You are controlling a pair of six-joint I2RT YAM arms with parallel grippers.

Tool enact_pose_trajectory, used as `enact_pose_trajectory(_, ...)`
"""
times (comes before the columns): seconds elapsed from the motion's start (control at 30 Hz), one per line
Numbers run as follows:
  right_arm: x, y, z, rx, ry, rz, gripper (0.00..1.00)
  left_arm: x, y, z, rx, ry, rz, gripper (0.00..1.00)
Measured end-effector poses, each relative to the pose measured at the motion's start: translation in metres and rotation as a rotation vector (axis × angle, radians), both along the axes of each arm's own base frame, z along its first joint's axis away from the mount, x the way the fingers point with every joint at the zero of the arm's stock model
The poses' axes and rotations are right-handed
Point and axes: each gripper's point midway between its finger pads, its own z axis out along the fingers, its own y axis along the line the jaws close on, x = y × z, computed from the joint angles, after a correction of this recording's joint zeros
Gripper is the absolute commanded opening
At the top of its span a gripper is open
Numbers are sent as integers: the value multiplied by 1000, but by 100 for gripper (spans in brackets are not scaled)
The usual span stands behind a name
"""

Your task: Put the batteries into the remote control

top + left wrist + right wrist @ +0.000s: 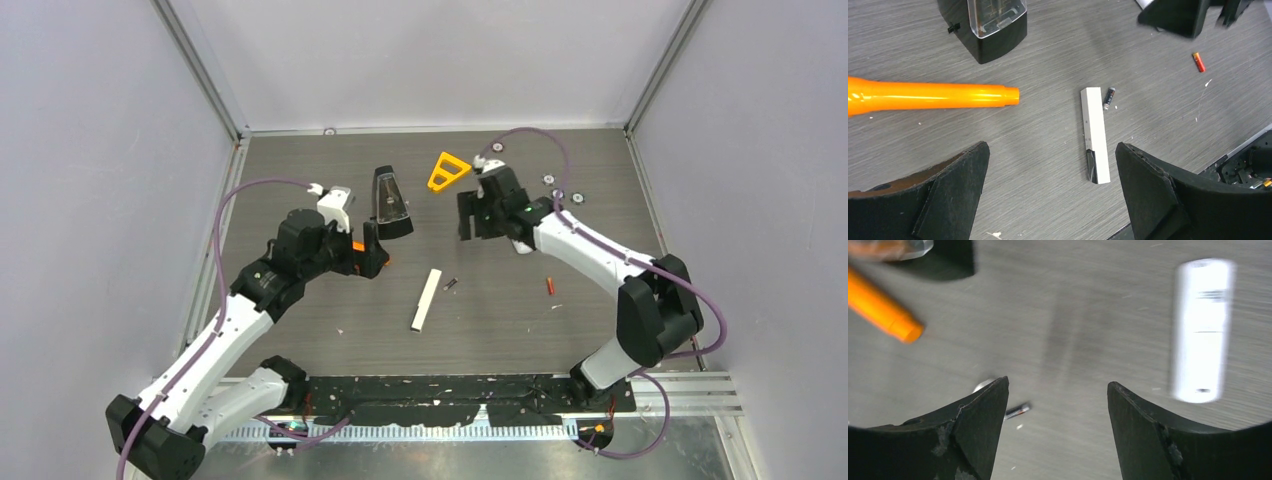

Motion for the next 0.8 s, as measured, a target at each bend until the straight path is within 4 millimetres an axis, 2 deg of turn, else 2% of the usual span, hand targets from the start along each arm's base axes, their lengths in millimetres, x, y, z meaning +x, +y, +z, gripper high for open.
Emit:
enact_pose_trajectory(0.17,-48,72,-15,7,34,186,77,-6,3,-4,-48,-34,17,97)
enact_pose_trajectory(0.3,-87,114,-45,-39,97,317,77,-9,10,5,-90,-96,57,98)
enact_pose_trajectory(0.4,-104,125,-68,-83,148,345,77,-10,14,14,-114,-146,78,98)
enact_pose_trajectory(0.53,-107,122,-83,-131,186,289,77,-10,21,23,-131,-198,104,98)
enact_pose_trajectory(0.67,-102,119,-81,-141,191,216,72,-11,23,20,-132,-206,111,98)
enact_pose_trajectory(0.8,-94,123,-79,-120,195,149,66,-11,24,14,-123,-199,116,99)
